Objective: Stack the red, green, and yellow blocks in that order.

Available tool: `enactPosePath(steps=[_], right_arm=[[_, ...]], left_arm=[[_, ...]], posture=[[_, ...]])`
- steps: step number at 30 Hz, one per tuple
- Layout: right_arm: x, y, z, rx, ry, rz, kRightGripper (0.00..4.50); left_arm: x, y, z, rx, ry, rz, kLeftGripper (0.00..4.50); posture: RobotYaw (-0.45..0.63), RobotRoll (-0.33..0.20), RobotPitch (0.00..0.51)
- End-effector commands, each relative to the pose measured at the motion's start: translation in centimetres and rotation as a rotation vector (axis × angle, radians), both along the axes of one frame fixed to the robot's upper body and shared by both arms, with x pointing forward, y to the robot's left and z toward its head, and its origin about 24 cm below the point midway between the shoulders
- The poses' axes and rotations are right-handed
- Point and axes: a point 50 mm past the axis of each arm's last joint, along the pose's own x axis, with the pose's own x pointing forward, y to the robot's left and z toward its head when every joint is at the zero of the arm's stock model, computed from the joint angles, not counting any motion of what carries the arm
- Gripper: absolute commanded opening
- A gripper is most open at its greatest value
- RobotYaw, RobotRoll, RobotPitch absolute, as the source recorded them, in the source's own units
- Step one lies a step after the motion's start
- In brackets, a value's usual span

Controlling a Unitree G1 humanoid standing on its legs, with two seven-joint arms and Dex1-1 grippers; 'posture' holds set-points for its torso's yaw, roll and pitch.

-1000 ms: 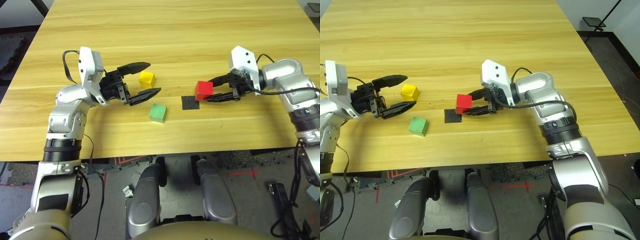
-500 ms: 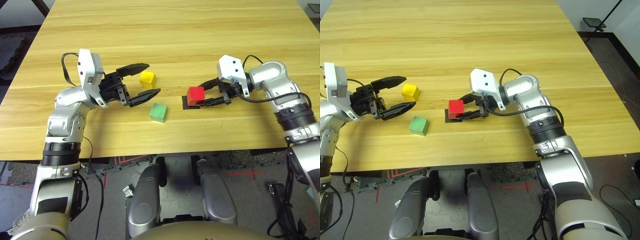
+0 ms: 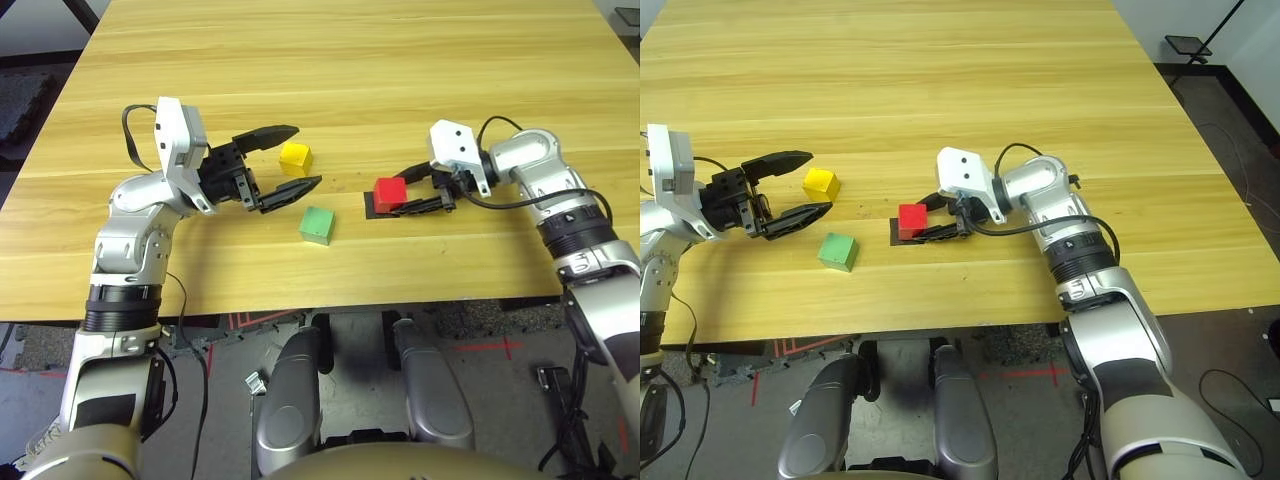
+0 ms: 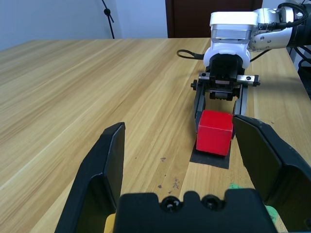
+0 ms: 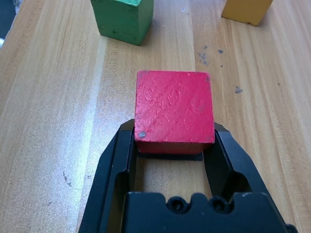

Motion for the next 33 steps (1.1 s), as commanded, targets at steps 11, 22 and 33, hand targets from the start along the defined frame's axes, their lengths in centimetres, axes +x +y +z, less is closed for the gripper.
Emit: enactPosePath(steps=[11, 22, 33], right_arm=[[0.3, 0.6, -0.7, -0.011, -0.018, 0.020, 2.04], [0.4, 0.2, -1.5, -0.041, -0.029, 0.012, 2.04], [0.1, -0.4, -1.5, -0.069, 0.013, 0.031, 4.46]], left_arm=[[-0.4, 0.1, 0.2, -0.005, 0.004, 0.007, 4.50], [-0.5, -0.1, 0.3, -0.009, 0.010, 0.005, 4.50], [-0.2, 0.0, 0.1, -0.014, 0.015, 0.006, 4.50]], posture=[[0.46, 0.055, 0.292], [0.46, 0.059, 0.306], [0.44, 0.055, 0.306]])
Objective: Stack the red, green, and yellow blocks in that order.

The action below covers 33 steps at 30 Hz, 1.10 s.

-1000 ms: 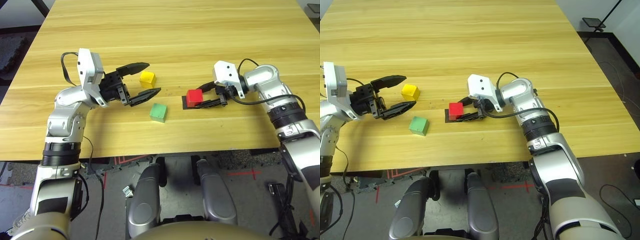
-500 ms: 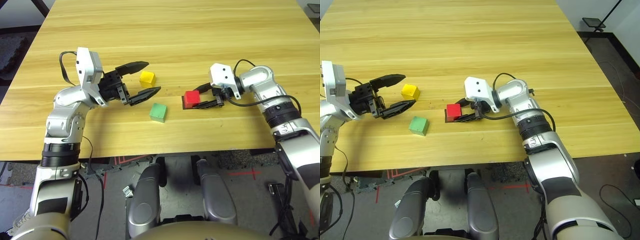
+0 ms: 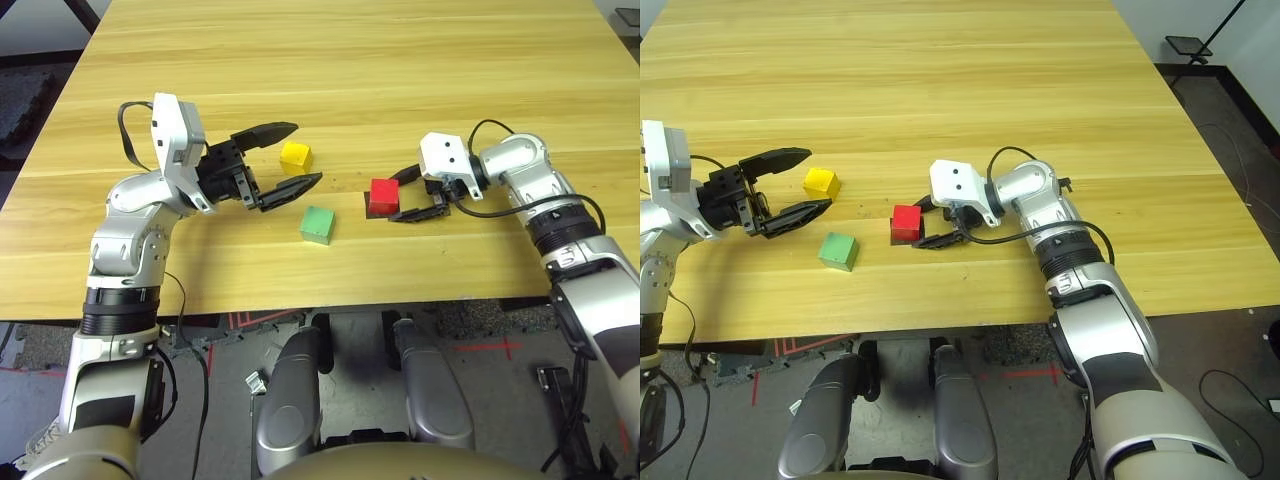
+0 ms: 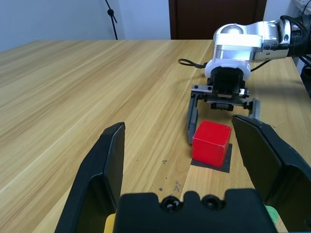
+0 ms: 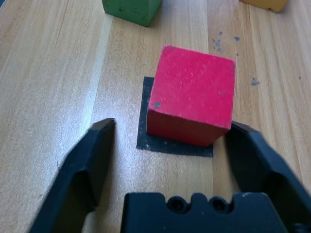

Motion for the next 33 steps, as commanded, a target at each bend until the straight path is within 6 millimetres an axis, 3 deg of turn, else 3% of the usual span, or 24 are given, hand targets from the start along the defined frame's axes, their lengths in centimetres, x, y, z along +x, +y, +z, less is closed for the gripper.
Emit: enactPosePath(steps=[1, 7, 15, 26, 33], right_arm=[[-0.2, -0.3, 0.0, -0.014, 0.031, 0.009, 4.46], [-1.4, -1.0, 2.5, 0.011, 0.072, 0.087, 4.46], [-3.5, -3.7, 5.4, -0.026, 0.070, 0.077, 4.46], [-5.3, -6.1, 6.6, -0.001, 0.072, -0.013, 4.46], [-5.7, -6.7, 7.5, 0.007, 0.088, -0.039, 4.46]], left_arm=[[0.0, 0.0, -0.2, -0.006, 0.010, -0.008, 4.50], [0.2, 0.0, -0.2, -0.004, 0.008, -0.014, 4.50], [-0.2, 0.4, -0.3, 0.006, 0.010, -0.020, 4.50], [-2.3, 1.4, -1.4, 0.132, 0.080, -0.109, 4.50], [-1.3, 1.8, -1.6, 0.283, 0.057, -0.172, 4.50]], posture=[[0.44, 0.055, 0.306], [0.44, 0.056, 0.293], [0.42, 0.056, 0.269], [0.39, 0.075, 0.241], [0.39, 0.078, 0.242]])
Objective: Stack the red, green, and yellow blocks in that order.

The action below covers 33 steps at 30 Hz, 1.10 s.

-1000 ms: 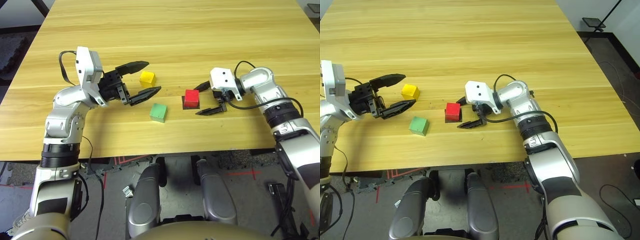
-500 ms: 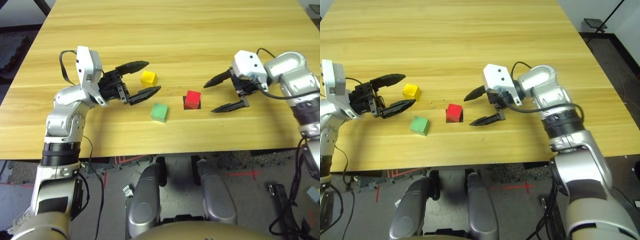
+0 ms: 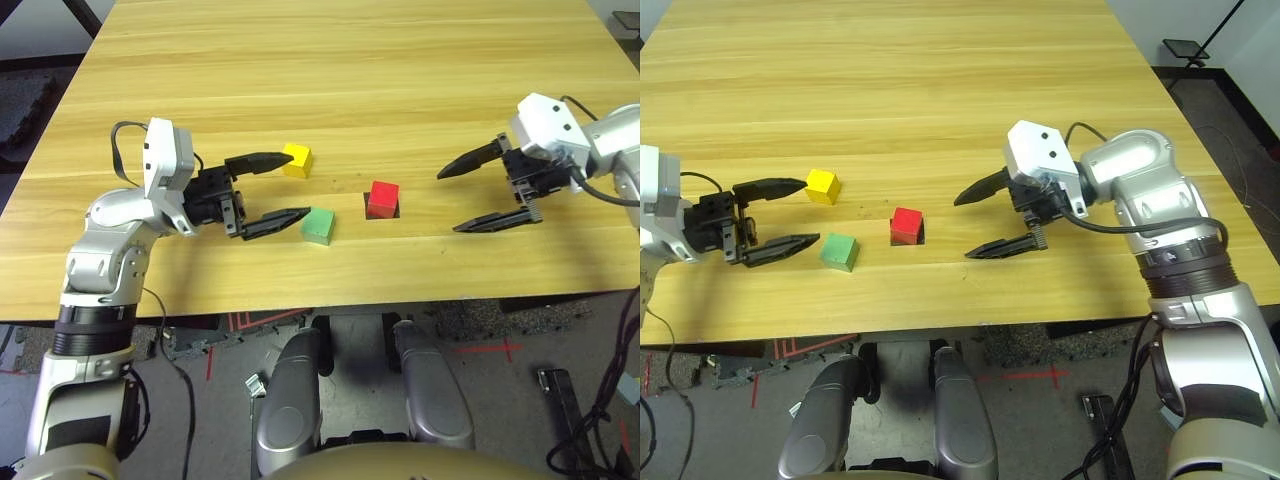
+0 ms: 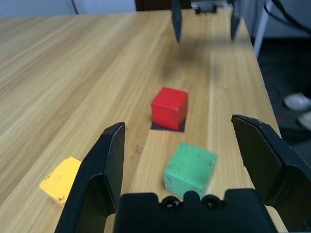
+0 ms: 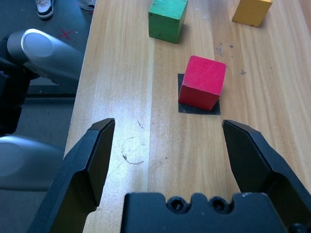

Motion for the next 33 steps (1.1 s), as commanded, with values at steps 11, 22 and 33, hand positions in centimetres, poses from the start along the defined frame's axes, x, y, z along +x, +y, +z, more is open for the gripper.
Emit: enactPosePath(steps=[11, 22, 33], right_arm=[[-0.7, 0.1, 0.4, 0.030, 0.014, 0.002, 4.46], [-0.9, 0.3, 0.2, 0.044, 0.012, 0.001, 4.46], [-1.5, 0.1, 0.1, 0.050, 0.012, -0.016, 4.46]], left_arm=[[1.9, -1.4, -1.2, 0.174, -0.020, -0.167, 4.50], [3.3, -3.1, -1.9, 0.212, -0.017, -0.253, 4.50], [4.3, -3.7, -3.0, 0.257, -0.010, -0.294, 4.50]], posture=[[0.36, 0.079, 0.253], [0.33, 0.080, 0.267], [0.30, 0.074, 0.274]])
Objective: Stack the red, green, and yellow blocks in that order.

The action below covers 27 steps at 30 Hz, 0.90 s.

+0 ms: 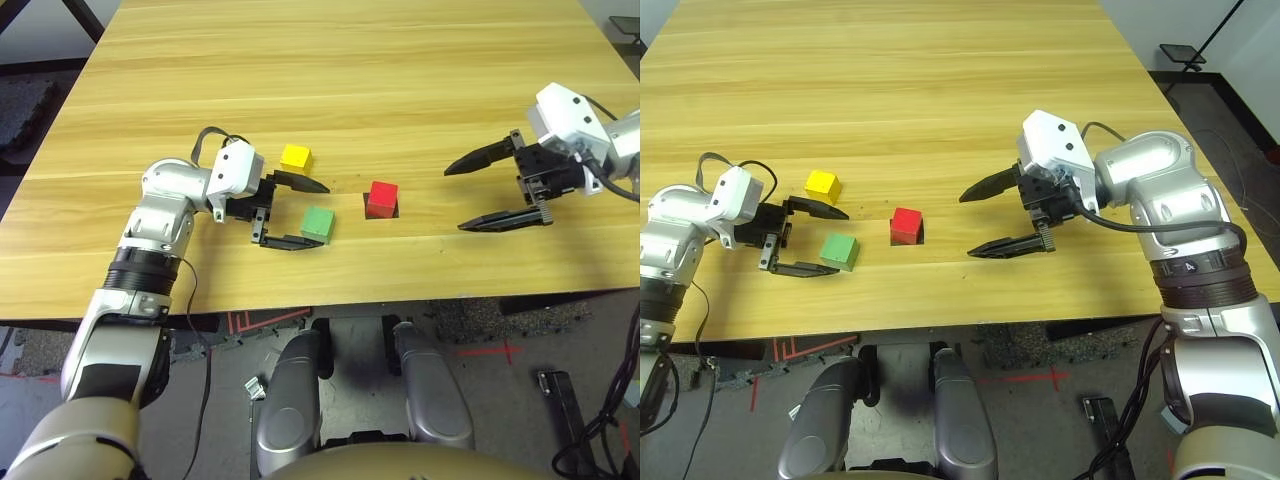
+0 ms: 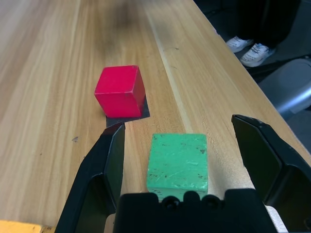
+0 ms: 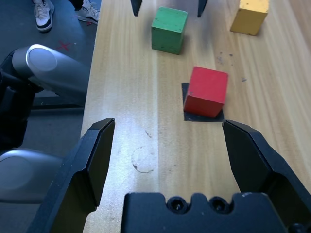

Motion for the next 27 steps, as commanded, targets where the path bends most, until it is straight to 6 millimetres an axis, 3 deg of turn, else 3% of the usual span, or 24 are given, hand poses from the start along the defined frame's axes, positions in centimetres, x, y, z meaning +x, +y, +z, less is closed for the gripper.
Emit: enactPosePath(steps=[1, 9, 19, 22, 27], right_arm=[[-0.6, -0.3, 0.4, 0.006, -0.011, -0.005, 4.46], [-1.1, -0.3, 0.1, 0.009, 0.003, -0.011, 4.46], [-1.3, -0.2, -0.2, 0.013, 0.007, -0.018, 4.46], [-1.3, -0.2, -0.2, 0.010, 0.004, -0.020, 4.50], [-1.3, -0.4, -0.2, 0.001, -0.004, -0.028, 4.50]], left_arm=[[0.4, -0.1, -0.6, 0.034, 0.006, -0.006, 4.50], [1.0, 0.6, -2.3, 0.121, -0.016, -0.002, 4.50], [1.2, 0.1, -2.8, 0.123, -0.006, -0.018, 4.50], [1.3, -0.1, -2.8, 0.119, 0.002, -0.019, 3.90], [1.4, 0.0, -3.0, 0.123, 0.015, -0.014, 2.17]], posture=[[0.30, 0.072, 0.275], [0.28, 0.072, 0.288], [0.27, 0.072, 0.292], [0.27, 0.070, 0.291], [0.27, 0.063, 0.285]])
